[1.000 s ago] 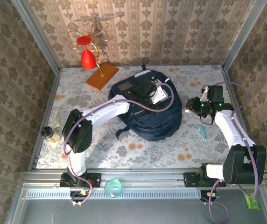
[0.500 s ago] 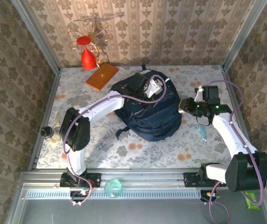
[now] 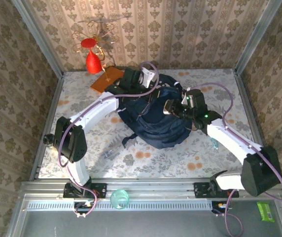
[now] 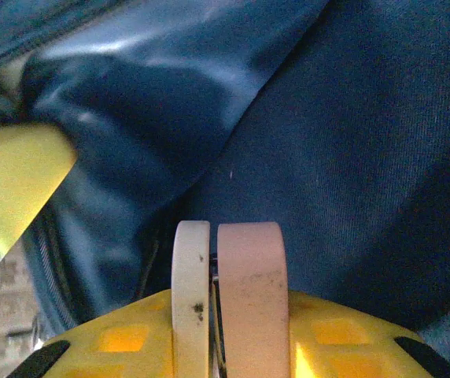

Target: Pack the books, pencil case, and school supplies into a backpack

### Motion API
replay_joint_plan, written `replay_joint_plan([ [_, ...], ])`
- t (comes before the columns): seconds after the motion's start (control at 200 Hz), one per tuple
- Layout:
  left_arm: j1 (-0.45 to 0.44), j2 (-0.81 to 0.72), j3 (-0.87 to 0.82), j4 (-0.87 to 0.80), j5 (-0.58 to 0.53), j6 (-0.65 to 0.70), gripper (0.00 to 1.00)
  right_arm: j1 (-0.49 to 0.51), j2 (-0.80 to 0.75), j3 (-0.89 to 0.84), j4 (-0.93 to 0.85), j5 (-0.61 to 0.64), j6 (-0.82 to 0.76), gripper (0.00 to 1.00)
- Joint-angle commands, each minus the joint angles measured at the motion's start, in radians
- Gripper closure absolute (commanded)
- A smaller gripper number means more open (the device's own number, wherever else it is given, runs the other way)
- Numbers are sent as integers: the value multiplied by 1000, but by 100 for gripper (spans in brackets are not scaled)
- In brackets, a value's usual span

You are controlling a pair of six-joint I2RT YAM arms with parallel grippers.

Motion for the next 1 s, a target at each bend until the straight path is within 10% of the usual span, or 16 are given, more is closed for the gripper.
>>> replay_joint_plan([
  [0.0,21,-40,55,112,30,-57,100,33,91,30,118,158,151,66],
  [0.47,47,-24,68,133,53,-98,100,51,93,53,88,130,51,31],
  [0.755,47,-58,-62,198,48,-108,100,-10,-184,71,-463,314,-277,28],
  [0.995,43,-67,-114,243,53,-127,100,-282,-132,-16,-661,351,-395,13],
])
